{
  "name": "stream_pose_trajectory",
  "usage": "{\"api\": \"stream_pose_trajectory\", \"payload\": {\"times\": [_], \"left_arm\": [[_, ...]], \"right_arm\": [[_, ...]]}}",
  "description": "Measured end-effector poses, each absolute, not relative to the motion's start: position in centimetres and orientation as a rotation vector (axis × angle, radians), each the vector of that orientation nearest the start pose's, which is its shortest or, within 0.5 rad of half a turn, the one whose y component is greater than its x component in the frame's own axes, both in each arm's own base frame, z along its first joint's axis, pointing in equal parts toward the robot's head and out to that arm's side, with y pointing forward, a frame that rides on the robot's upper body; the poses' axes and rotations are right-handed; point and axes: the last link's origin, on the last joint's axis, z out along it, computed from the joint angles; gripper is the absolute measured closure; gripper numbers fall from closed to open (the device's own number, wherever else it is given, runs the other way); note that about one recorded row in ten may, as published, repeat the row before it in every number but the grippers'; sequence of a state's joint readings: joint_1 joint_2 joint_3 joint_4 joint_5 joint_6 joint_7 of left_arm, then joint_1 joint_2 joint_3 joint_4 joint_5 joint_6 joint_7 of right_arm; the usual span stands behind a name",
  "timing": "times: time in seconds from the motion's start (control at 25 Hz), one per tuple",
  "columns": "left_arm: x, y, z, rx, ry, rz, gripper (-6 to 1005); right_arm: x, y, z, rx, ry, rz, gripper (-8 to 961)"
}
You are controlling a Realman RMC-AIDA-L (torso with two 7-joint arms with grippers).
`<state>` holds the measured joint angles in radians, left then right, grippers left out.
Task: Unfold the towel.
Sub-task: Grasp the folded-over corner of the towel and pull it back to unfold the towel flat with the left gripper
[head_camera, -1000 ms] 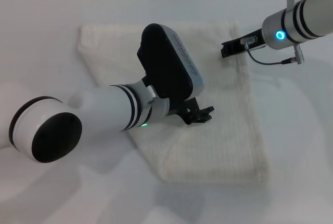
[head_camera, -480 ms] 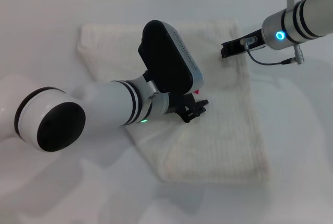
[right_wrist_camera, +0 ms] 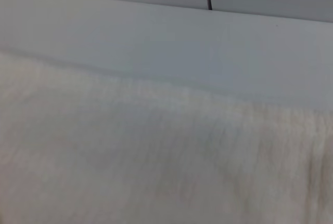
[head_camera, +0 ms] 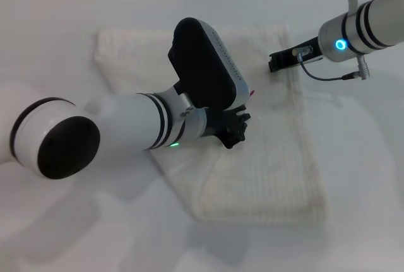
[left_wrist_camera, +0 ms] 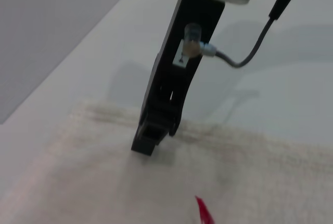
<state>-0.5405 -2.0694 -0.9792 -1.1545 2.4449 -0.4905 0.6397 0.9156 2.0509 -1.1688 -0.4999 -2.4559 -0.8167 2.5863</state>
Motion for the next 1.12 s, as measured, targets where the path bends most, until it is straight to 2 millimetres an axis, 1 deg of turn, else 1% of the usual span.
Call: {"api": "stream_pose_trajectory", "payload": {"times": [0.08,0.12,0.24,0.28,0.32,0.44,0.48,0.52,0.72,1.12], "left_arm": [[-13.4,33.0,-13.3,-2.621,-0.106,0.059,880],[-13.4,33.0,-13.3,-2.621,-0.106,0.059,887],[-12.4,32.3,-12.1,-2.607,-0.092,0.051,909],[-11.8,32.0,-11.3,-2.591,-0.084,0.067,916],[-11.8,32.0,-11.3,-2.591,-0.084,0.067,916],[-11.4,31.7,-10.3,-2.554,-0.091,0.123,917],[-11.4,31.7,-9.6,-2.522,-0.112,0.176,917],[-11.4,31.7,-9.6,-2.522,-0.112,0.176,917],[-12.0,31.7,-8.2,-2.483,-0.184,0.252,918],[-13.4,31.3,-4.7,-2.397,-0.340,0.205,908]], "right_arm": [[22.0,44.5,-4.8,-2.223,1.278,-0.064,954],[22.0,44.5,-4.8,-2.223,1.277,-0.064,954],[22.0,44.6,-4.8,-2.223,1.276,-0.063,954],[22.0,44.6,-4.8,-2.224,1.276,-0.062,954],[22.0,44.6,-4.8,-2.224,1.276,-0.062,954],[21.9,44.6,-4.8,-2.224,1.273,-0.061,954],[21.9,44.6,-4.8,-2.224,1.273,-0.061,954],[21.9,44.6,-4.8,-2.224,1.273,-0.061,954],[21.9,44.6,-4.8,-2.223,1.274,-0.061,954],[21.9,44.6,-4.7,-2.224,1.272,-0.059,954]]}}
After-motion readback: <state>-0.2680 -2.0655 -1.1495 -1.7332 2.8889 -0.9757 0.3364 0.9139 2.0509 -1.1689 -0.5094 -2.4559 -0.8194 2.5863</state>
